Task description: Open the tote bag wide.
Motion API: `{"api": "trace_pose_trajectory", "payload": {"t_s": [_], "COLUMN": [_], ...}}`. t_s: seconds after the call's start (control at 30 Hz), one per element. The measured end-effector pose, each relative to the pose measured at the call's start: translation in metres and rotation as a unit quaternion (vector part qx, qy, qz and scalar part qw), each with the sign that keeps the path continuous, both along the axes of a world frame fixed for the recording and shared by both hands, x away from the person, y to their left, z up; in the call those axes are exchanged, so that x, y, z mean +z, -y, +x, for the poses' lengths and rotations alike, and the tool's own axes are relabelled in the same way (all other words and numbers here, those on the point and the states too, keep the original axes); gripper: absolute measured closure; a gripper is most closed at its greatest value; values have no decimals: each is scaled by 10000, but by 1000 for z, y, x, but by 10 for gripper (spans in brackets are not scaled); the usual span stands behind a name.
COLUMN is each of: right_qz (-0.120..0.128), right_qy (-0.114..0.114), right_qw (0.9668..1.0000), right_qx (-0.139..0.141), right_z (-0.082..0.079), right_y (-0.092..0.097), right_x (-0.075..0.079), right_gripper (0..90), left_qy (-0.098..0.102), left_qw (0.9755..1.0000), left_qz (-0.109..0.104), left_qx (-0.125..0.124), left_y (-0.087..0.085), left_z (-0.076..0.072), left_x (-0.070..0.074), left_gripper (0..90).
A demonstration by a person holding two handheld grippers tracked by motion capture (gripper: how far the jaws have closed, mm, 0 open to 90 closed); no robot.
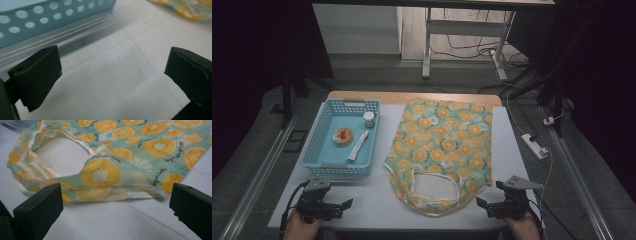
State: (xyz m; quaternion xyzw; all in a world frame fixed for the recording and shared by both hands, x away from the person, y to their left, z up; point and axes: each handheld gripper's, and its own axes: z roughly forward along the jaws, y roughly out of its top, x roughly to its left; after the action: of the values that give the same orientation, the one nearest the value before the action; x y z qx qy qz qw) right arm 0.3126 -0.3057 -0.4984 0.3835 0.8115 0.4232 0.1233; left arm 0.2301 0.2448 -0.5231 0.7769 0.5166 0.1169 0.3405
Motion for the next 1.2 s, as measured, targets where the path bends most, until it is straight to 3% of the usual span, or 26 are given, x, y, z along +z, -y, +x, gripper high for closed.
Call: {"api": "trace_pose_trajectory", "payload": {"t_s": [0.77, 0.97, 1.1, 1.2], "right_qz": [-11, -135, -57, -93], "right_qy": [-27, 63, 264, 259], "right_qw": [10000, 9998, 9996, 9995], "right_qx": [50, 115, 125, 164], "right_z": [0, -1, -4, -4], "right_y": [-1, -4, -6, -8], "right_x": [0, 3, 10, 11], "right_gripper": [0, 0, 0, 0], "left_qy": [-62, -71, -84, -85], "left_qw": [9996, 9996, 9995, 9995], "left_qz": [-76, -100, -100, -85], "left_qx": [-252, -258, -285, -297], "left_y": [0, 0, 0, 0], "left_z": [1, 1, 1, 1], "left_x": [-1, -1, -1, -1], "left_gripper": [10, 3, 2, 0]}}
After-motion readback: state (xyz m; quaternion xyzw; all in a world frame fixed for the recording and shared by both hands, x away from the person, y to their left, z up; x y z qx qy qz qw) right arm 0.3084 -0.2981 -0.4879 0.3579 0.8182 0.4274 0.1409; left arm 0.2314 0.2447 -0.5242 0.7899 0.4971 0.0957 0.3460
